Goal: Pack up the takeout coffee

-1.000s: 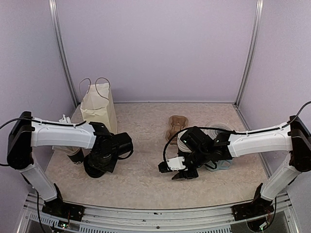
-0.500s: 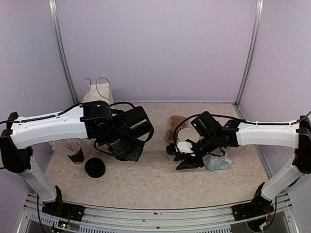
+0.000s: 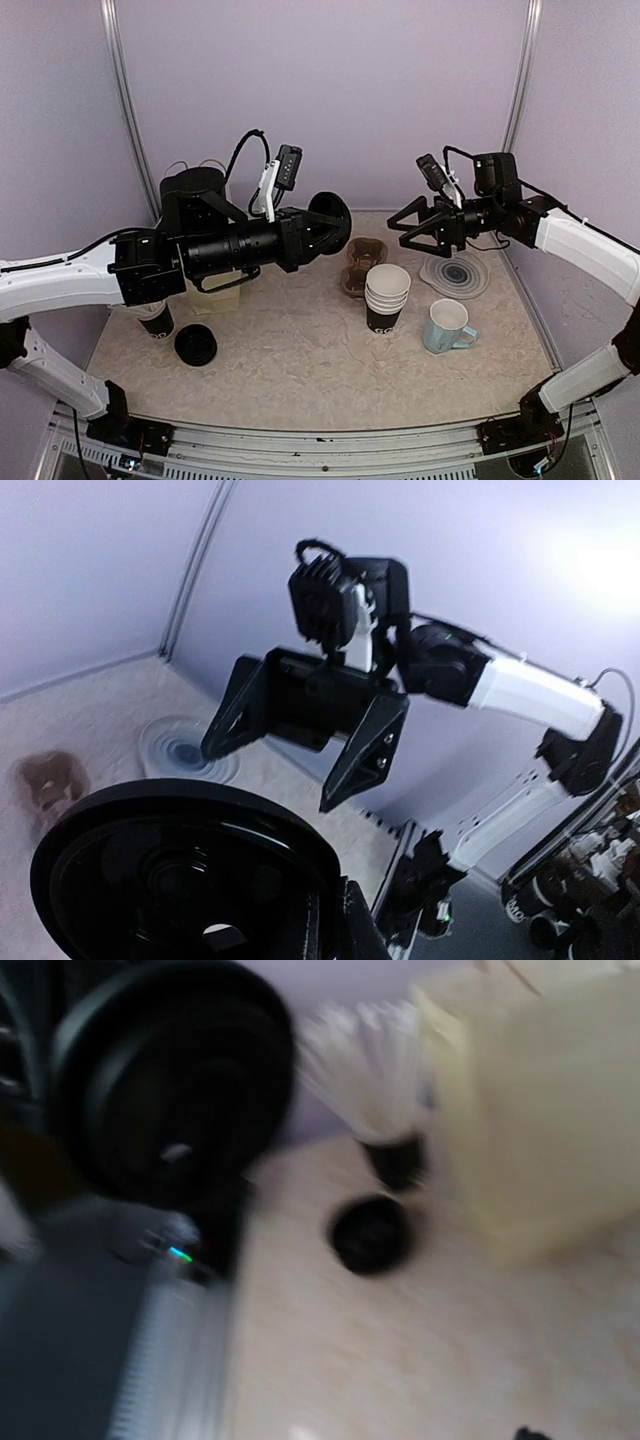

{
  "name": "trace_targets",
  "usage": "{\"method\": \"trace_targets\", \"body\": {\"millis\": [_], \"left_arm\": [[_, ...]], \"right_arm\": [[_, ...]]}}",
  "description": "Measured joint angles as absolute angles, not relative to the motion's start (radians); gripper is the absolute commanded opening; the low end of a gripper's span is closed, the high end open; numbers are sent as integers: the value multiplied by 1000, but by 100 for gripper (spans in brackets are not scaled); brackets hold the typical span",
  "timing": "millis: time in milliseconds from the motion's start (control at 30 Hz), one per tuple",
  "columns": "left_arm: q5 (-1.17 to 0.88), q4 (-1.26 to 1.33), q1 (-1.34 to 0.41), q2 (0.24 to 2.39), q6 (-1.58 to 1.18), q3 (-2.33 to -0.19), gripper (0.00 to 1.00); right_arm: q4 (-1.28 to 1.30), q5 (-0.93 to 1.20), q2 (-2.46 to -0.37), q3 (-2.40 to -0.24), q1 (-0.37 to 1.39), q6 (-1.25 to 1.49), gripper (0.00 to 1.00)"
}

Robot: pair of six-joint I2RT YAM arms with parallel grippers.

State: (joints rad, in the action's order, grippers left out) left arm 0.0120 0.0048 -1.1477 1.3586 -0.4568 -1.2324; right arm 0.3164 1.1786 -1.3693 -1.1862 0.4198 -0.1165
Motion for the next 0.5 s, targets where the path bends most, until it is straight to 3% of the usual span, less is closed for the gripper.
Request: {"method": "trace_targets", "body": {"millis": [200, 500], "left_arm": [[-194, 319, -1074, 1359, -475, -1140, 0], [-355, 505, -1066, 1419, -517, -1137, 0]], "right_arm": [[147, 1290, -1369, -1193, 435, 139, 96], [107, 1306, -1404, -1301, 527, 233, 97]]}}
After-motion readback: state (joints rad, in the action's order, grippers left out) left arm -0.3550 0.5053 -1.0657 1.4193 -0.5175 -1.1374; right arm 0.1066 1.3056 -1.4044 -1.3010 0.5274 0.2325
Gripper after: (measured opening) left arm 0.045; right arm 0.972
